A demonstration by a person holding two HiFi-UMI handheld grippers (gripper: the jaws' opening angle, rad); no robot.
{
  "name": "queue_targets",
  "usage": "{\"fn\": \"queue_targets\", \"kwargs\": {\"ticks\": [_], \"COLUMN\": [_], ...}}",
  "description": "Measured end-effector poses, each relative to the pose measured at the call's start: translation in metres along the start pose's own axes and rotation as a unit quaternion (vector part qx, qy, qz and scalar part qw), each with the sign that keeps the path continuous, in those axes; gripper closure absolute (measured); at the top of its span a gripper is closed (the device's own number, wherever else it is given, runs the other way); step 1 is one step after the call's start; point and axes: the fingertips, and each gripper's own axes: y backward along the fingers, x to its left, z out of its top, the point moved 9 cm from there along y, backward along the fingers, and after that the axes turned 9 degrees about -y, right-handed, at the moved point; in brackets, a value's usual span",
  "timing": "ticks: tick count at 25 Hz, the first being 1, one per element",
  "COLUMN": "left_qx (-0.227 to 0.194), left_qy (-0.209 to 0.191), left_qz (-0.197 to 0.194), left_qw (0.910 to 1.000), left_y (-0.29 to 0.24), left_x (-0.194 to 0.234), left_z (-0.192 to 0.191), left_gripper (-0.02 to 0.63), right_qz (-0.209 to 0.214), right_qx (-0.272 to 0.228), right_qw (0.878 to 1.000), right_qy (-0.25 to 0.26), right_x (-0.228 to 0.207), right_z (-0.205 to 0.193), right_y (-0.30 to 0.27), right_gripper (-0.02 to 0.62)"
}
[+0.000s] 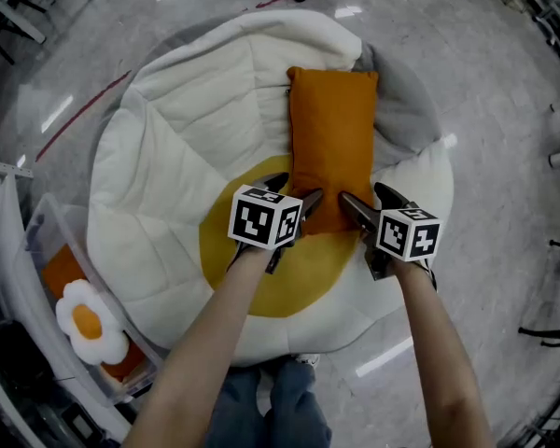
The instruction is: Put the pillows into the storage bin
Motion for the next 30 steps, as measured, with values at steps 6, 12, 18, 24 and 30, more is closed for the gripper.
{"fn": "queue_targets", "kwargs": {"ticks": [6,12,18,24,30], "left_qx": [-0.009,-0.044,-0.063,-0.086,-0.116], "left_qy": [0.025,0.022,0.008,0.012,0.031], "left_qz": [-0.017,-0.014,-0.005,0.019,0.068], "left_qw": [0.9995,0.9987,0.9980,0.9960,0.9904], "left_y": [-0.022,-0.001,0.075,0.183,0.301], "left_x": [0.006,-0.010,-0.031,-0.043,-0.034], "left_z": [-0.010,0.001,0.036,0.071,0.080], "left_gripper": [0.295,0.427,0.434,0.433,0.433], "right_qz": [0.045,0.034,0.040,0.063,0.105], "right_qx": [0.003,-0.029,-0.057,-0.060,-0.047], "right_qw": [0.998,0.999,0.997,0.996,0.993], "right_qy": [-0.038,-0.025,-0.027,-0.007,0.021], "right_x": [-0.007,0.017,0.081,0.175,0.282], "right_z": [-0.009,-0.005,0.016,0.044,0.058], "right_y": [-0.016,0.004,0.056,0.104,0.122], "right_gripper": [0.246,0.394,0.408,0.408,0.405]}}
